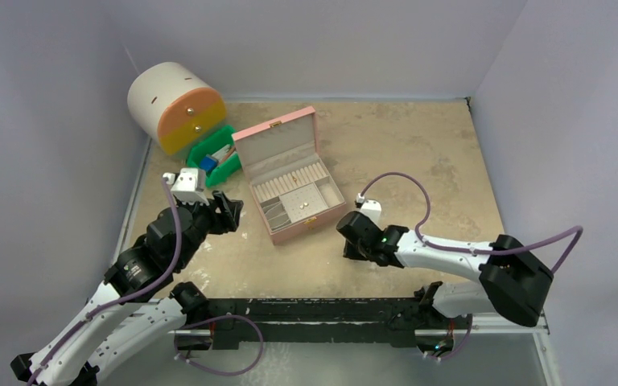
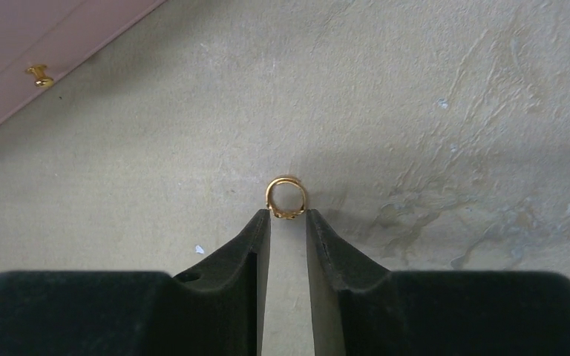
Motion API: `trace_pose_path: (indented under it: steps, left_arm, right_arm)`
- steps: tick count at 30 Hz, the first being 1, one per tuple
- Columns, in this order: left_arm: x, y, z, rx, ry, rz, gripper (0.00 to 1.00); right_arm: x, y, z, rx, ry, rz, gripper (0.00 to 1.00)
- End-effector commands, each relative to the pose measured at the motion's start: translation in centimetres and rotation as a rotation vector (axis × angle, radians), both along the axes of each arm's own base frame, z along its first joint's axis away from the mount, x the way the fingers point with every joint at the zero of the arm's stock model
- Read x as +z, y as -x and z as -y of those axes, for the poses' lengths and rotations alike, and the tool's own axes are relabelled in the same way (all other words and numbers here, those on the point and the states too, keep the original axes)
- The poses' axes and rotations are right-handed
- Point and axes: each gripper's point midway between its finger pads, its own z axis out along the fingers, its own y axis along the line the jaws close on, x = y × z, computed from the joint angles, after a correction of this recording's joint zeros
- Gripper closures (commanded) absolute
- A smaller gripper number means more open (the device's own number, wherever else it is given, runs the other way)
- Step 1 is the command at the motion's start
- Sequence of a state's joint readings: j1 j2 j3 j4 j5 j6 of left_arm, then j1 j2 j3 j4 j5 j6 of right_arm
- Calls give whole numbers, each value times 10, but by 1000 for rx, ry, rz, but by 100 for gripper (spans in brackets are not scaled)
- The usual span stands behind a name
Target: Organize the mixed jewelry
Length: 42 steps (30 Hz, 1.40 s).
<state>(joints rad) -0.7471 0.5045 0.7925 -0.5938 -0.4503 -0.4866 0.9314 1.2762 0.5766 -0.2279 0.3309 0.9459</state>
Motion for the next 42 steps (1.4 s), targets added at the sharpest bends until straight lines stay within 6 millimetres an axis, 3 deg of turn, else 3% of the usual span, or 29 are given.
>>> trace_pose_path:
  steps: [1, 24, 36, 42]
  left_arm:
    - [10, -2, 0, 10, 23, 25, 40]
    - [12, -1, 0, 0, 25, 34, 40]
    - [12, 0, -1, -1, 25, 34, 40]
    - [12, 0, -1, 1, 25, 34, 40]
  right_arm:
    - [11, -12, 2, -135, 40, 45, 73]
    - [-4, -9, 2, -208, 74, 10, 73]
    - [-10, 5, 14, -178, 199, -2, 76]
    - [-12, 11, 9, -134, 225, -3, 79]
